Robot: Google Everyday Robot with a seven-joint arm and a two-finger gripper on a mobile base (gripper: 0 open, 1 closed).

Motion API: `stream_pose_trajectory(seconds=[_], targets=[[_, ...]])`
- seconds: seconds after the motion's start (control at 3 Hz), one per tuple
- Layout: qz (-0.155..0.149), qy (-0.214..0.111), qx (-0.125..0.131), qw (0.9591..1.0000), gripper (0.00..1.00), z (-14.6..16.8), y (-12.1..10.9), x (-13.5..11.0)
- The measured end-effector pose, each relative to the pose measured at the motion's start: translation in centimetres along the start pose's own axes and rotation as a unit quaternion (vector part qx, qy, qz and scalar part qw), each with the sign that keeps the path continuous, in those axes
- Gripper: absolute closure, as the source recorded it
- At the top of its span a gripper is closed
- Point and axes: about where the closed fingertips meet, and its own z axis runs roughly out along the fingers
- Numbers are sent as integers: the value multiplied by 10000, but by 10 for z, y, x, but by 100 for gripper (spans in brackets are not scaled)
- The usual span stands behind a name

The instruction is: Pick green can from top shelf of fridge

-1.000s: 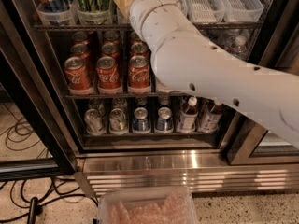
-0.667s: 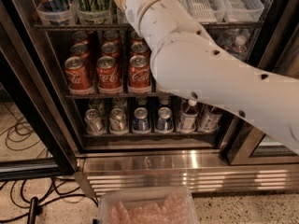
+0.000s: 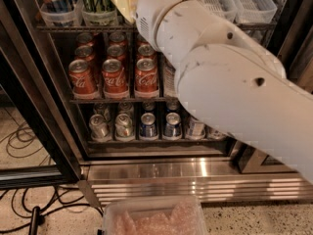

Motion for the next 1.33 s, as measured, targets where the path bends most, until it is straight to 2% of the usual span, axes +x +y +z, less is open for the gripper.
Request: stream_pose_trajectory(seconds=[0.33, 0.67, 1.0, 1.33], targets=[[32, 647, -560, 9963, 100, -10, 37, 19], [563, 1420, -1184, 9811, 100, 0, 88, 51], [1195, 2075, -1309, 9620, 100, -3, 97, 73], [1529, 2309, -1331, 9516, 100, -10, 99, 80]])
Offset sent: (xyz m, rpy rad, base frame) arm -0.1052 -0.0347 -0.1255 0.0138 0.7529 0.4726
